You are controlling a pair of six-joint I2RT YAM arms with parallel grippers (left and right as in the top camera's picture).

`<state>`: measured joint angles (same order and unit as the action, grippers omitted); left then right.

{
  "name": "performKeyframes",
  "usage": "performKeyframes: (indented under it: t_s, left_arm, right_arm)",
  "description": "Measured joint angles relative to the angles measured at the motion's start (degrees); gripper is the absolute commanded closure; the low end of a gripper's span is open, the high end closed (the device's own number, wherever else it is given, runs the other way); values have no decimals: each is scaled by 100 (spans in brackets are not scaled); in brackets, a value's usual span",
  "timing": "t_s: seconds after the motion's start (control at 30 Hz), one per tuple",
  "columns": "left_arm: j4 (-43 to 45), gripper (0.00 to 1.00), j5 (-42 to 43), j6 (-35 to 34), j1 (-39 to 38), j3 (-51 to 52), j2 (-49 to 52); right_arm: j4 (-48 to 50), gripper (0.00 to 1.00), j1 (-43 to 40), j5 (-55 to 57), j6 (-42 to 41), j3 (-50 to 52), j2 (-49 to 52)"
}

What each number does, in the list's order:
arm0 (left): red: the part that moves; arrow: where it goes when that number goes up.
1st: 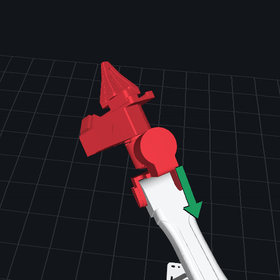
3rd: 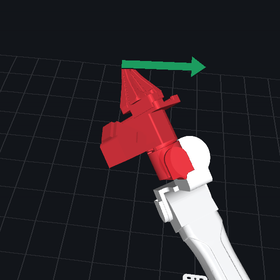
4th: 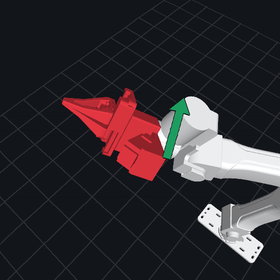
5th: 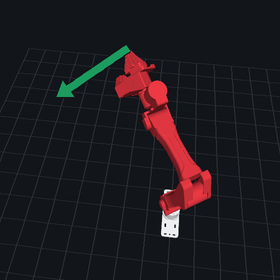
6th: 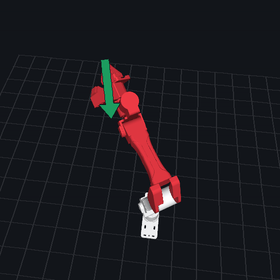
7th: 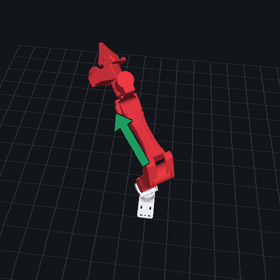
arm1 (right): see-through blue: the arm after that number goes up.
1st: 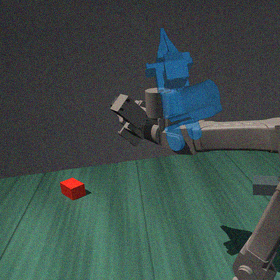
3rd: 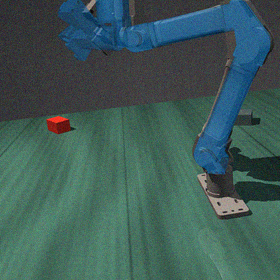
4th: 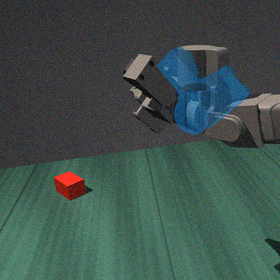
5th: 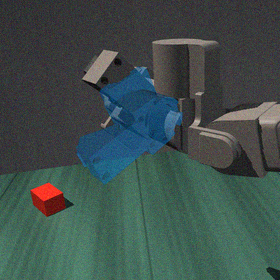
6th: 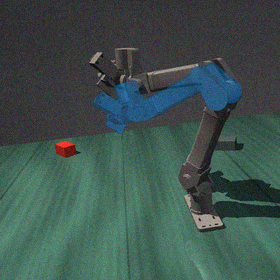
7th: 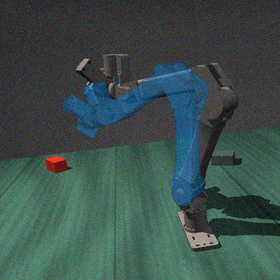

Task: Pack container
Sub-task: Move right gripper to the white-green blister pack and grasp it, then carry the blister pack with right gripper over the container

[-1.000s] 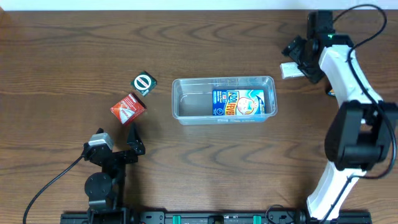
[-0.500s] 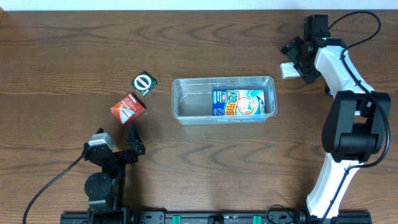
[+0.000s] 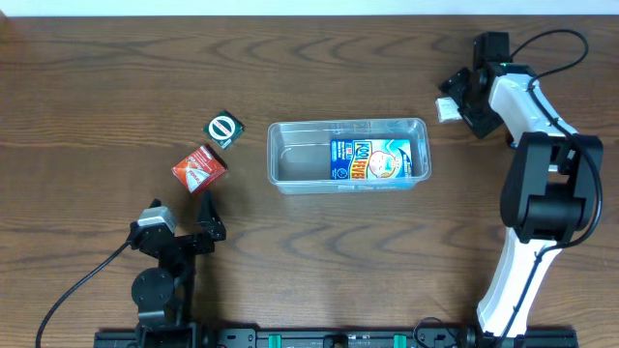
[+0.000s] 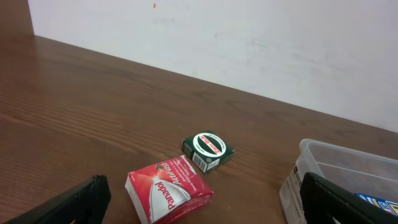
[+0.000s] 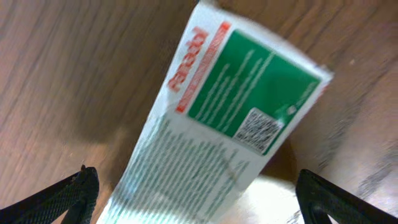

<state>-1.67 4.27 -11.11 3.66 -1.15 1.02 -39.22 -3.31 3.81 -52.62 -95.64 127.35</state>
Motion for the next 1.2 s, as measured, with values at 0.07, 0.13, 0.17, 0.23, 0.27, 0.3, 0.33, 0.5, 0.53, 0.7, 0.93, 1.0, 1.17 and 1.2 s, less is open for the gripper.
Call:
performKeyframes:
  t_s: [0.07,0.13,0.17,0.23,0.27,0.3,0.33,0.5,0.53,0.7,0.93,1.0,1.17,1.2]
  left_arm:
    - [0,2,0,-2,0,0,0]
    - [0,2,0,0,0,0,0]
    - [0,2,0,0,0,0,0]
    - [0,2,0,0,0,0,0]
    - [0,2,0,-2,0,0,0]
    - [0,2,0,0,0,0,0]
    - [0,2,0,-2,0,0,0]
    - [0,2,0,-2,0,0,0]
    - [0,2,0,0,0,0,0]
    - [2,2,0,0,0,0,0]
    - [0,2,0,0,0,0,0]
    - [0,2,0,-2,0,0,0]
    - [0,2,0,0,0,0,0]
    - [0,2,0,0,0,0,0]
  right_arm:
    - [-26,15,-39,24,-28,0,0]
    - [-107,24,-74,31,-68,0,0]
    - [-155,28,-90,35,-61,0,0]
    - [-254,34,-98,55,-74,0,0]
    - [-319,36,-96,70,-79,0,2]
    - [-365,37,-96,70,-68,0,2]
    - [-407,39,-94,76,-57,0,2]
    - [-675,43,-94,87,214,0,2]
    - [-723,43,-94,92,302,0,2]
    - [-868,49,-94,103,1069,0,2]
    - [-964,60,-94,116,2146,-4,2]
    - [-992,61,-94,116,2306,-24,2]
    - [-1097,59,-94,118,2588,-39,2]
    - [-1141,59,-94,118,2656,-42,2]
